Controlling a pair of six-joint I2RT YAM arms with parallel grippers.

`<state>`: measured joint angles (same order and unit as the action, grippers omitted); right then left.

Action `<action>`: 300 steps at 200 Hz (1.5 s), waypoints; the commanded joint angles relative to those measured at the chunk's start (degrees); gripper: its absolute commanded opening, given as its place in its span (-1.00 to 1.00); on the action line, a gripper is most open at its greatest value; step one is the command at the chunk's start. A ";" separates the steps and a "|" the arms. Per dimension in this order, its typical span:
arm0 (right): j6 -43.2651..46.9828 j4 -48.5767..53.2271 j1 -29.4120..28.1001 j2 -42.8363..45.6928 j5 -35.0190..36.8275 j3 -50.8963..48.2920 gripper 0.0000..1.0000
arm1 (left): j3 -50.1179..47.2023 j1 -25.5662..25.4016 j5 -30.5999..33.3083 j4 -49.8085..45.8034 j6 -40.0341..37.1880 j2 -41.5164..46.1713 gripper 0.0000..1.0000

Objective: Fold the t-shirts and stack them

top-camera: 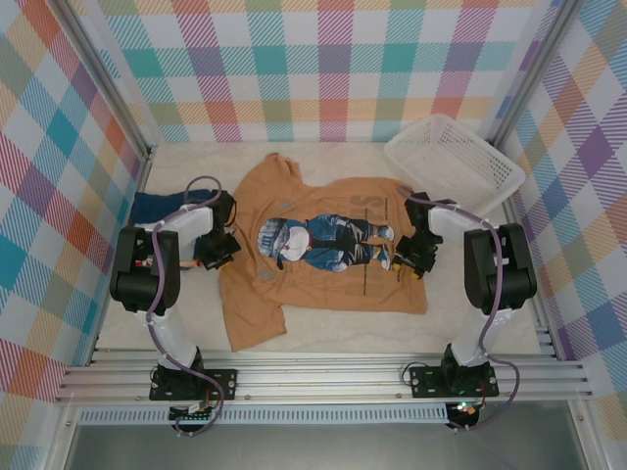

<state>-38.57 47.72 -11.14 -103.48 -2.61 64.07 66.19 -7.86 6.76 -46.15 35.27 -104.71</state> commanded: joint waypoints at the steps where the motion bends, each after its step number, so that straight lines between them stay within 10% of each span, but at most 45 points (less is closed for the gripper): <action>1: -1.00 2.38 0.85 -1.74 1.71 1.83 -0.21 | -2.43 0.09 6.42 -5.64 3.69 0.73 -0.97; 112: 1.44 -1.09 -0.10 4.56 2.00 6.99 -0.23 | 9.63 -0.73 3.77 -12.50 10.41 6.62 -0.88; 154: 1.59 -8.83 -0.27 -2.39 -1.44 11.59 -0.28 | 23.30 -1.28 -4.52 -4.92 10.17 -6.99 -0.78; 182: 0.49 -8.97 -0.73 -8.48 0.67 19.31 -0.31 | 39.73 -1.18 -0.94 -18.97 11.29 -18.21 -0.86; 254: -0.02 -6.45 -0.87 -9.55 1.02 20.18 -0.31 | 10.12 -0.27 1.63 -12.09 12.05 -1.97 -0.83; 300: 2.69 -6.78 -2.29 -6.02 0.60 16.03 -0.28 | 13.31 -2.40 4.79 -15.42 12.19 5.21 0.06</action>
<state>-37.93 40.10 -12.23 -113.08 -1.69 81.73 76.03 -8.84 8.64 -58.48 46.98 -104.18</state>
